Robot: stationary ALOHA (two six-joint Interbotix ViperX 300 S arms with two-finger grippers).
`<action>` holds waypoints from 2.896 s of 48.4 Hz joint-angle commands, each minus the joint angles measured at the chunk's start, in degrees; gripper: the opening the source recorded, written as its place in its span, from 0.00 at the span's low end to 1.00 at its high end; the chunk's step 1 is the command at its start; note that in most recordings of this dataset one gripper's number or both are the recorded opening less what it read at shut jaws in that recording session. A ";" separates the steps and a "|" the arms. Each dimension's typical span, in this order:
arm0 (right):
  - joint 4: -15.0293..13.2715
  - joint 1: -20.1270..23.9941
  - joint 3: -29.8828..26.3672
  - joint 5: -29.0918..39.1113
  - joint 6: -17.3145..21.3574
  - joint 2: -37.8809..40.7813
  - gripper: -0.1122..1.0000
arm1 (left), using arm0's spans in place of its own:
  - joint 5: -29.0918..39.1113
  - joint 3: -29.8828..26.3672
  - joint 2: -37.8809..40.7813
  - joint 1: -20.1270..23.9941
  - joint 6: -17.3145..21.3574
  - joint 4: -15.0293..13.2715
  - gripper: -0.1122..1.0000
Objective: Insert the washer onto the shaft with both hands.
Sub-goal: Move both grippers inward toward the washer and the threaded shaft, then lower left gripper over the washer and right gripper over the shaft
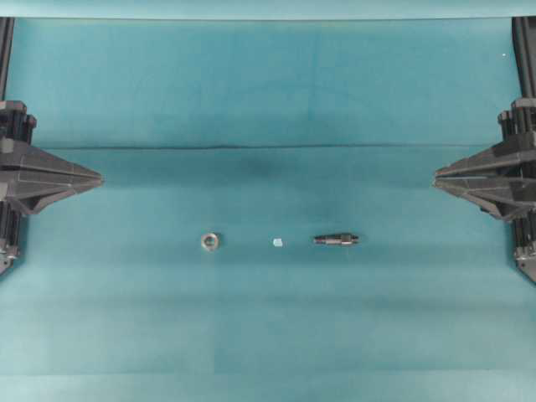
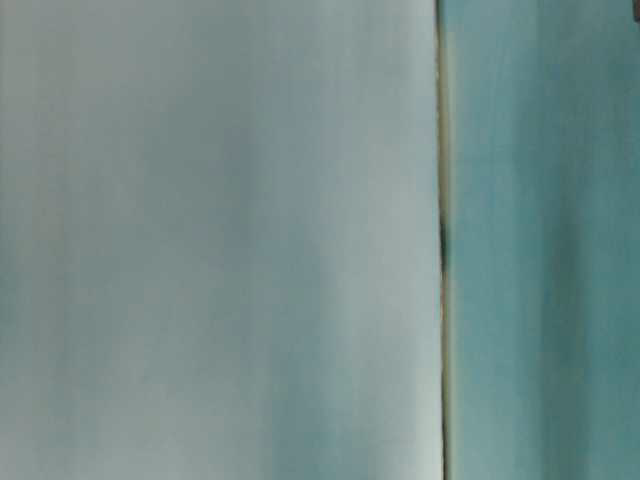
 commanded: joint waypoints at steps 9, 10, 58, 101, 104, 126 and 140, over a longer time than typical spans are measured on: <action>1.67 -0.53 -0.44 0.26 0.79 0.70 0.03 | -0.35 -1.85 3.08 0.18 -0.88 0.53 0.12; 1.67 -0.62 -0.44 0.35 0.97 0.70 0.02 | -0.35 -1.93 3.34 0.18 -0.88 0.62 0.12; 1.85 -0.70 -9.23 23.82 9.93 19.69 0.01 | 21.80 -14.85 26.72 -0.97 -2.37 0.62 0.12; 0.26 -0.62 -23.64 46.14 7.47 41.48 0.01 | 38.67 -28.56 47.81 -1.05 -2.55 0.62 0.12; 0.26 -0.44 -24.43 46.76 7.12 42.71 0.01 | 39.20 -28.56 47.81 -1.05 -2.55 0.62 0.12; -0.09 1.32 -26.46 47.81 6.77 47.37 0.01 | 39.29 -28.65 50.27 -0.79 -2.46 0.62 0.12; -1.14 1.58 -26.46 47.55 6.77 48.08 0.01 | 38.76 -28.74 52.91 -0.44 -2.46 0.79 0.12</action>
